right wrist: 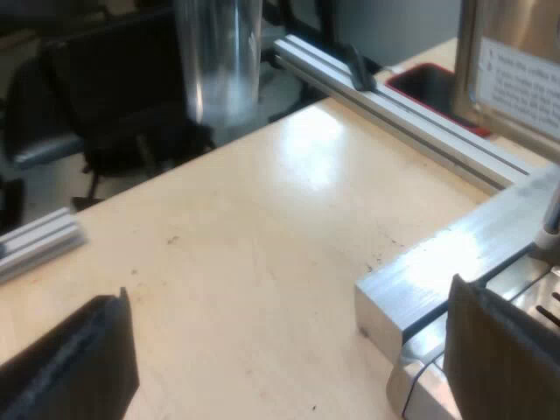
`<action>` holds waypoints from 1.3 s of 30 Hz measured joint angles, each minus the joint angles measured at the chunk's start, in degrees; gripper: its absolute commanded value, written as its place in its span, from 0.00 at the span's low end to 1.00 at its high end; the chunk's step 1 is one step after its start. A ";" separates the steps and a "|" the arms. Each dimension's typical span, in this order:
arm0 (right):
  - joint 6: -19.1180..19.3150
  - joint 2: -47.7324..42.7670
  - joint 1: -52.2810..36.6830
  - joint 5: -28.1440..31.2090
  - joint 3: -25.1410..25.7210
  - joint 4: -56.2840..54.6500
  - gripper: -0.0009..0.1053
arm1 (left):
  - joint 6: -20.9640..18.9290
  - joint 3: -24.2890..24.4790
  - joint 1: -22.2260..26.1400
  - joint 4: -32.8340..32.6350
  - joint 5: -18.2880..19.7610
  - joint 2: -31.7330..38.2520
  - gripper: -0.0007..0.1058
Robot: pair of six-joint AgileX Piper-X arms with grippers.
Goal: Pour the beans into the coffee machine
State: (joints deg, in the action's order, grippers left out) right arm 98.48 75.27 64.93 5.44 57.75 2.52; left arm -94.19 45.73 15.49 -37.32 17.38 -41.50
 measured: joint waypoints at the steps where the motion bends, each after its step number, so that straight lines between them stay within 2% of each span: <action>1: 0.03 0.86 0.00 -0.01 0.00 0.98 0.71 | -0.12 -2.79 0.00 1.56 0.00 -0.36 0.13; 3: 0.03 2.24 0.00 -0.01 0.00 2.39 0.71 | -0.12 -6.34 0.00 3.94 0.00 -0.46 0.13; 6: 0.03 4.99 0.00 0.22 0.12 5.57 0.71 | -0.12 -9.21 0.00 7.76 0.00 -0.46 0.13; 8: 0.03 6.96 0.00 0.19 0.06 7.72 0.71 | -0.12 -15.17 0.00 17.26 0.00 -0.26 0.13; 11: 0.03 10.17 0.00 0.19 0.15 11.96 0.71 | -0.68 -21.46 0.00 25.46 0.09 -1.08 0.13; 14: 0.03 12.36 0.00 0.19 0.15 14.80 0.71 | -1.30 -24.57 0.00 32.87 0.09 -3.11 0.13; 19: 0.03 14.32 0.00 0.58 0.15 16.85 0.71 | -1.30 -25.72 0.00 40.06 0.09 -7.96 0.13; 23: 0.03 15.75 -0.14 1.27 -0.72 18.63 0.71 | -1.30 -25.72 0.00 50.76 0.09 -18.11 0.13; 28: 0.03 16.19 -0.28 1.34 -3.23 21.10 0.71 | -1.30 -25.72 0.00 59.36 0.09 -25.74 0.13; 32: 0.03 16.19 -1.43 1.18 -3.73 21.49 0.71 | -1.38 -25.72 0.00 69.72 0.09 -33.31 0.13; 39: 0.03 16.19 -2.39 1.30 -3.73 22.18 0.71 | -1.38 -25.72 0.00 79.50 0.54 -41.91 0.13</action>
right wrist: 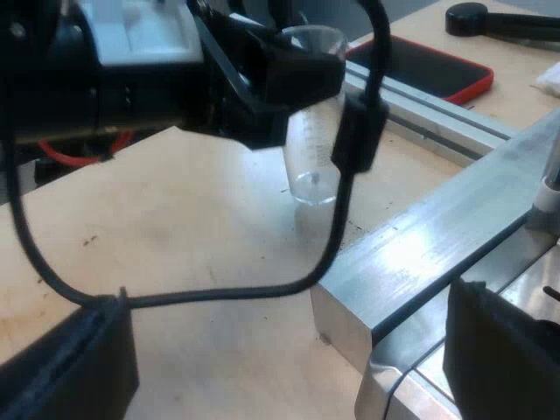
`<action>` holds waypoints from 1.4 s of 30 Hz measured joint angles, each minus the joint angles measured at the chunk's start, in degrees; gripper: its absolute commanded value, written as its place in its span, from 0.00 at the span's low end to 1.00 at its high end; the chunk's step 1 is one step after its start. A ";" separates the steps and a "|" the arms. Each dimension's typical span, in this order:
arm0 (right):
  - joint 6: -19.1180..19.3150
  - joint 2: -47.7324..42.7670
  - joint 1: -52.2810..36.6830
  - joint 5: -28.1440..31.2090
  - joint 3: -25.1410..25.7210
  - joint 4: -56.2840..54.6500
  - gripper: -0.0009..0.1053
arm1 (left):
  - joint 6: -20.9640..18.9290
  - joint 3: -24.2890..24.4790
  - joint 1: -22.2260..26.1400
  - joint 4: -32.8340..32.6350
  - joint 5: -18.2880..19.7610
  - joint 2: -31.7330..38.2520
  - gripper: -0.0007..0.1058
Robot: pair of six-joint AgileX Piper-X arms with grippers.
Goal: Pour the beans into the coffee machine
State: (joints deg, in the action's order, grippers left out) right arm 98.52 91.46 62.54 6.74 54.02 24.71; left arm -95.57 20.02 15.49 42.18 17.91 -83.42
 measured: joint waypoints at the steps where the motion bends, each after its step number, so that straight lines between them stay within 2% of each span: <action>1: 0.00 0.00 0.02 0.00 0.00 0.00 0.71 | 0.00 0.00 0.00 0.83 0.00 -1.05 0.13; 6: 0.00 0.00 0.02 0.00 0.00 0.00 0.71 | 0.00 0.00 0.00 2.31 0.05 -2.74 0.14; 8: 0.00 0.00 0.02 0.00 0.00 0.00 0.71 | 0.00 0.00 0.00 2.32 0.05 -2.74 0.18; 10: 0.00 0.00 0.02 0.00 0.00 0.00 0.71 | 0.20 0.00 0.00 2.29 0.05 -2.74 0.30; 11: 0.00 0.00 0.02 0.00 0.00 0.00 0.71 | 0.16 0.00 0.00 2.29 0.05 -2.74 0.32; 13: 0.00 0.15 0.02 0.00 0.00 0.00 0.71 | 0.16 0.00 0.00 2.29 0.50 -2.74 0.47; 16: 0.00 0.45 0.02 0.00 0.00 0.06 0.71 | 0.16 0.00 0.00 2.10 0.93 -2.74 0.61; 20: 0.00 0.58 0.02 0.00 0.00 0.06 0.71 | -1.39 0.00 0.00 0.42 0.90 -2.28 0.68; 26: 0.00 0.56 0.02 0.00 0.00 0.21 0.71 | -1.55 0.00 0.00 -10.39 0.97 1.01 0.68; 32: 0.00 0.56 -0.74 -0.17 0.00 0.35 0.71 | -1.69 0.00 0.00 -28.09 1.06 7.87 0.68; 34: 0.00 0.56 -1.72 -0.64 0.00 -0.15 0.71 | -1.69 0.00 0.00 -34.41 1.06 12.25 0.68; 38: 0.00 -1.25 -2.66 -2.34 0.00 -4.56 0.71 | -1.69 0.77 0.00 -41.45 1.11 20.34 0.68; 42: 0.00 -6.01 -2.65 -2.60 0.00 -11.33 0.71 | -1.69 4.25 0.00 -53.88 1.11 30.22 0.68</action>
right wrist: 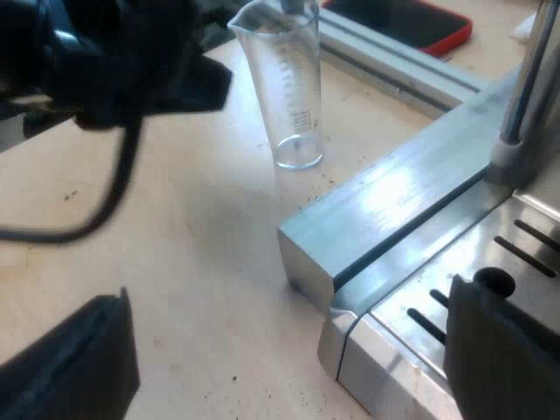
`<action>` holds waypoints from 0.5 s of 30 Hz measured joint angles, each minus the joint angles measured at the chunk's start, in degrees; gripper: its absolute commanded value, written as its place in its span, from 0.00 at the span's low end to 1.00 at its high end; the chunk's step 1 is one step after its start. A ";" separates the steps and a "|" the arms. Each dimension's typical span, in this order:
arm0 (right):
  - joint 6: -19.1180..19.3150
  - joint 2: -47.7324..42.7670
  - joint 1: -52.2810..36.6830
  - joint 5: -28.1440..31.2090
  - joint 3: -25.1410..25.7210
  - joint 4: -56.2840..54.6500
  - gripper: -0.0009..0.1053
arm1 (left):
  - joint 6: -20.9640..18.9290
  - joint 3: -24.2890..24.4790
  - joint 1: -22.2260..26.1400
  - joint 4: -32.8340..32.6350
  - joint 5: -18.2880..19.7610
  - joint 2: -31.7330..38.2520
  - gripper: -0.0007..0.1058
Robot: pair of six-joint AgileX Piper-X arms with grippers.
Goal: Pour the beans into the coffee machine
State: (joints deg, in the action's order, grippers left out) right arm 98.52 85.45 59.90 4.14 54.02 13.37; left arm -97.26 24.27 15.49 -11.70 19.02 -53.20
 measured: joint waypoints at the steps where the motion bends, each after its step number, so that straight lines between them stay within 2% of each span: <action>1: 0.00 -1.40 0.00 0.01 0.00 -1.29 0.71 | 0.00 1.18 0.00 -3.88 0.00 2.38 0.68; 3: -0.49 -3.27 0.00 0.01 0.00 -3.33 0.71 | 0.00 2.48 0.00 -8.68 0.00 4.97 0.68; 4: -0.91 -4.51 0.00 0.01 0.00 -4.63 0.71 | 0.00 3.99 0.00 -13.57 0.00 7.36 0.68; 7: -1.33 -9.11 0.00 0.44 -0.08 -9.99 0.71 | 0.00 6.92 0.00 -20.00 0.00 11.79 0.68; 11: -1.92 -15.32 0.00 0.42 -0.08 -16.20 0.71 | -0.32 10.91 -1.11 -24.30 -0.51 16.60 0.68; 15: -2.33 -22.68 0.00 0.42 -0.08 -22.82 0.71 | -0.47 15.91 -5.39 -28.48 -0.59 20.72 0.68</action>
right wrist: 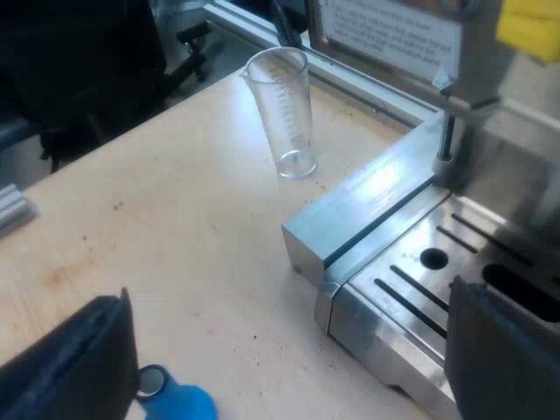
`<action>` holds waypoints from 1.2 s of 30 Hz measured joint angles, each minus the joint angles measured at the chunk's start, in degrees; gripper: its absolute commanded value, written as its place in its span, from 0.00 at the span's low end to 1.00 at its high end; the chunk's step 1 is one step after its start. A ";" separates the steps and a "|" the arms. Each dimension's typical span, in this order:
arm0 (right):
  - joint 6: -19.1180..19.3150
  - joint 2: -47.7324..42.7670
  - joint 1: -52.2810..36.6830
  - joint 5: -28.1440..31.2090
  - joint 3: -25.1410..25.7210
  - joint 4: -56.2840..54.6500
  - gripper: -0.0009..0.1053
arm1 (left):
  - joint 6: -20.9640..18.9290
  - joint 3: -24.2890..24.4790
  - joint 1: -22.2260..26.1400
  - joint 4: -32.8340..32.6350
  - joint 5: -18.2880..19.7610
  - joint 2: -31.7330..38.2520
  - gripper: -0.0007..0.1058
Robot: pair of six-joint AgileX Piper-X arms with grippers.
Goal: Pour the beans into the coffee machine
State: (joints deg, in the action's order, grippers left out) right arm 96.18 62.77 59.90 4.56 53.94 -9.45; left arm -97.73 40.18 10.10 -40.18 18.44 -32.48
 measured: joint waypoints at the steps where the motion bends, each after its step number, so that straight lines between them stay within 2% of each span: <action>1: 0.00 -1.82 0.00 0.00 0.00 -1.30 0.71 | 0.00 1.33 -1.11 -1.39 -0.07 0.61 0.68; 6: -0.13 -10.28 0.00 1.44 0.00 -7.06 0.71 | 0.00 6.75 -6.01 -7.89 -0.07 1.74 0.68; 10: -1.26 -16.06 0.00 4.88 0.00 -10.36 0.71 | -0.13 9.37 -8.24 -9.70 -0.20 1.74 0.68; 13: -1.52 -18.55 -0.19 9.74 0.00 -13.16 0.71 | -0.31 10.91 -8.40 -10.43 -0.20 1.74 0.68; 17: -3.69 -20.82 -3.06 10.04 0.00 -16.75 0.71 | -0.41 12.17 -8.40 -11.68 -0.20 1.74 0.68; 19: -6.04 -22.00 -7.28 7.65 0.00 -19.41 0.71 | -0.41 12.62 -8.40 -12.48 -0.20 1.74 0.68; 26: -7.50 -23.45 -18.58 1.93 0.00 -26.40 0.71 | -0.41 12.68 -8.93 -12.44 -0.20 2.18 0.68; 27: -7.51 -23.73 -21.41 0.96 0.00 -28.22 0.71 | -0.41 12.68 -9.76 -12.44 -0.36 2.62 0.68; 28: -7.51 -24.71 -28.75 -0.32 -0.11 -33.44 0.71 | -0.41 12.68 -11.17 -12.89 -0.35 3.31 0.68; 32: -4.44 -26.26 -38.29 -0.52 -0.22 -37.72 0.71 | -0.41 12.68 -11.27 -13.05 -0.96 4.40 0.68; 36: -0.99 -27.43 -45.47 -1.10 -0.22 -39.67 0.71 | 0.47 12.68 -11.27 -13.13 -3.10 6.19 0.68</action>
State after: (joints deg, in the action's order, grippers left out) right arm 95.19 35.34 14.42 3.46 53.72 -49.12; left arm -97.26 52.85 -1.17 -53.31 15.34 -26.29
